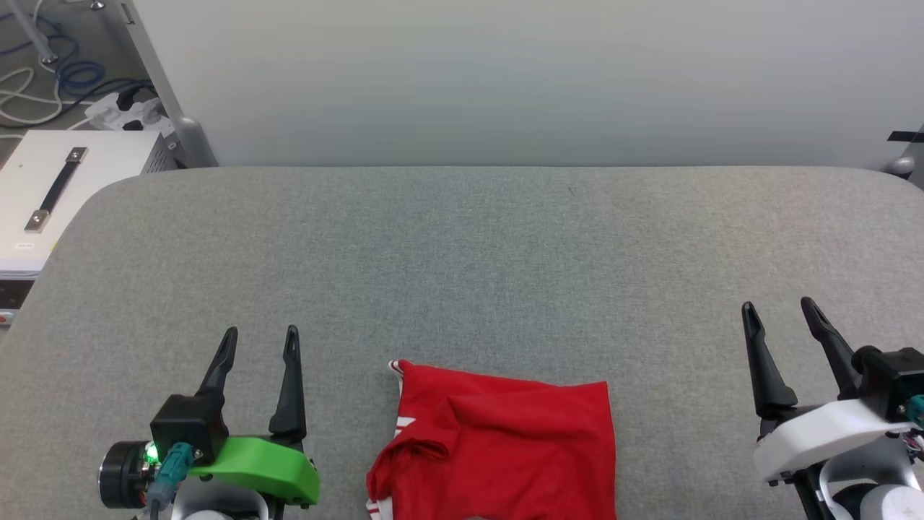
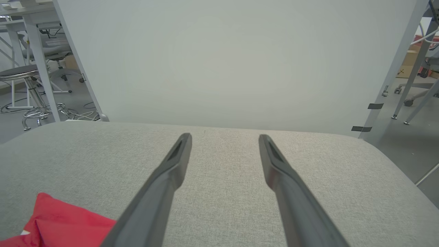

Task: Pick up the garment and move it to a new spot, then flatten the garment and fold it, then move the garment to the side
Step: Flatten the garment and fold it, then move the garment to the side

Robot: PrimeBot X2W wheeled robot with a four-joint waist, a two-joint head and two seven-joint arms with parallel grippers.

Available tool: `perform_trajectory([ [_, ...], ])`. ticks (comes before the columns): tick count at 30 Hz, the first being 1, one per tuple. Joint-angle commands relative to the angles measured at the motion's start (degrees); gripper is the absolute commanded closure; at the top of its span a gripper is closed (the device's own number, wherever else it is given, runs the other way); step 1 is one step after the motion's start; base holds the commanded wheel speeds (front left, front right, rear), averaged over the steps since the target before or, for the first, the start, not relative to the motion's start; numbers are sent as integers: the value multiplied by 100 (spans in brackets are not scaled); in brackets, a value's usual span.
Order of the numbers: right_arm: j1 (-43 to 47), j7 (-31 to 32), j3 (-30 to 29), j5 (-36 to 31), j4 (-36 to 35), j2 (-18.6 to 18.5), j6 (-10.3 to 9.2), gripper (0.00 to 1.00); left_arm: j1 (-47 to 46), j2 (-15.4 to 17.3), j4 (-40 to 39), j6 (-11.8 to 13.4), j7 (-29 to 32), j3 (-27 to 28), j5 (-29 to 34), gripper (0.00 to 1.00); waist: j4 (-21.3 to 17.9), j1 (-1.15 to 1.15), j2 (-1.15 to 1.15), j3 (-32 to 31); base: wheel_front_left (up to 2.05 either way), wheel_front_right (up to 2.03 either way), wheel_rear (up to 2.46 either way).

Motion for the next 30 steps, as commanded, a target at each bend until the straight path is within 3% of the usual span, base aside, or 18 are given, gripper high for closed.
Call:
perform_trajectory([
  [1, 100, 8, -30, -48, -50, 40, -4, 0, 101, 13, 30, -41, -34, -7, -30, 0, -25, 0, 0, -66, 0, 0, 0],
  [19, 351, 54, -122, -63, -114, 168, -4, 0, 67, -101, 160, -248, -34, 158, 23, 0, 7, 0, 0, 50, 0, 0, 0],
  [24, 382, 542, -190, 402, 19, 12, -4, 0, -60, -141, 157, -297, -34, 171, 112, 0, 101, 0, 0, 180, 0, 0, 0],
  [30, 454, 1705, 132, 1164, 144, -373, -4, 0, -181, -264, 126, -293, -34, 212, 227, 0, 243, 0, 0, 426, 0, 0, 0],
])
